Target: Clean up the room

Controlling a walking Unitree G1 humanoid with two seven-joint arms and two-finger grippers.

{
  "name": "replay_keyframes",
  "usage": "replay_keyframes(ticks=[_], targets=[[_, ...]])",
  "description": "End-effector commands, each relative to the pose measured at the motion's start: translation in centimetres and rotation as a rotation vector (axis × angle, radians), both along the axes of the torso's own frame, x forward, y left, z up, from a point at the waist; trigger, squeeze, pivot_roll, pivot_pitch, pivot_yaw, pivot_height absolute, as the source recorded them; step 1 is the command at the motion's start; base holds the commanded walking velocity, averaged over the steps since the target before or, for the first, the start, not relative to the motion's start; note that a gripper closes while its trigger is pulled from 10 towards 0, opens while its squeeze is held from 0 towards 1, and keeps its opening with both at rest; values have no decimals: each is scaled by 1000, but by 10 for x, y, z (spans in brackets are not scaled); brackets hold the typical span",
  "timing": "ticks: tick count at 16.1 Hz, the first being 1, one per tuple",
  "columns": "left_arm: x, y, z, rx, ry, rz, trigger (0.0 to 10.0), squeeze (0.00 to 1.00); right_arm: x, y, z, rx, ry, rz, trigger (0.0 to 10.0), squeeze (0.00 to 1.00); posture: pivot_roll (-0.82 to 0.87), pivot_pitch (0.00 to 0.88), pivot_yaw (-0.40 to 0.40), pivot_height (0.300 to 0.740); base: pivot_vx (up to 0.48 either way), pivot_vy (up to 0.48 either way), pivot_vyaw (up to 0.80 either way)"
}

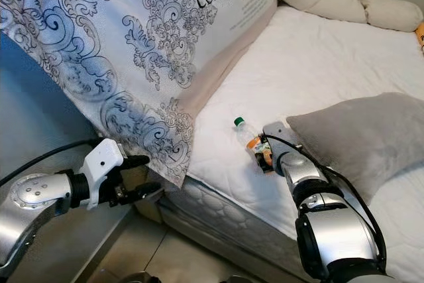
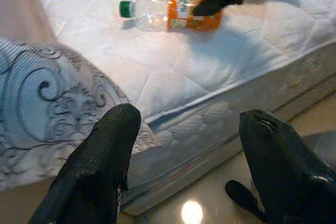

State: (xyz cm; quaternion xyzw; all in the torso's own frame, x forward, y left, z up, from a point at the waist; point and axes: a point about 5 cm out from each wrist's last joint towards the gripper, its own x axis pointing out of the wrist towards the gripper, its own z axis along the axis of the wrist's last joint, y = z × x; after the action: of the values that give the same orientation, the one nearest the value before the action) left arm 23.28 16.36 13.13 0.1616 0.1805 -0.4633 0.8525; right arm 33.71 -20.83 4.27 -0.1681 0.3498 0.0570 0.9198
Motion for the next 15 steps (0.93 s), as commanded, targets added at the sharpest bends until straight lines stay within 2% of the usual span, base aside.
replay_keyframes(ticks=[1, 4, 6, 11, 12, 13, 14, 15], targets=[[-5, -2, 1, 9, 17, -24, 10000, 0, -3, -7, -1, -14, 2, -17, 10000, 0, 48, 20, -31, 740, 0, 0, 0], [-21, 2, 0, 34, 65, -40, 10000, 0, -5, -15, -3, -23, -9, -56, 10000, 0, 89, 88, -16, 740, 0, 0, 0], [-30, 5, 3, 39, 95, -47, 10000, 0, -11, -18, -9, 9, 8, -83, 10000, 0, 105, 114, -9, 740, 0, 0, 0], [-35, 9, 7, 52, 106, -42, 10000, 0, -20, -14, -21, 40, 35, -95, 10000, 0, 121, 129, -4, 740, 0, 0, 0], [-35, 8, 7, 53, 107, -42, 10000, 0, -21, -13, -22, 48, 42, -97, 6627, 0, 125, 127, -3, 740, 0, 0, 0], [-35, 7, 9, 53, 107, -42, 10000, 0, -21, -13, -22, 61, 40, -103, 4706, 0, 127, 125, -1, 740, 0, 0, 0], [-35, 7, 10, 53, 108, -42, 10000, 0, -21, -13, -22, 69, 37, -107, 4706, 0, 127, 124, -1, 740, 0, 0, 0], [-35, 8, 11, 56, 108, -42, 10000, 0, -20, -13, -21, 77, 27, -105, 3725, 0, 127, 123, 3, 740, 0, 0, 0]])
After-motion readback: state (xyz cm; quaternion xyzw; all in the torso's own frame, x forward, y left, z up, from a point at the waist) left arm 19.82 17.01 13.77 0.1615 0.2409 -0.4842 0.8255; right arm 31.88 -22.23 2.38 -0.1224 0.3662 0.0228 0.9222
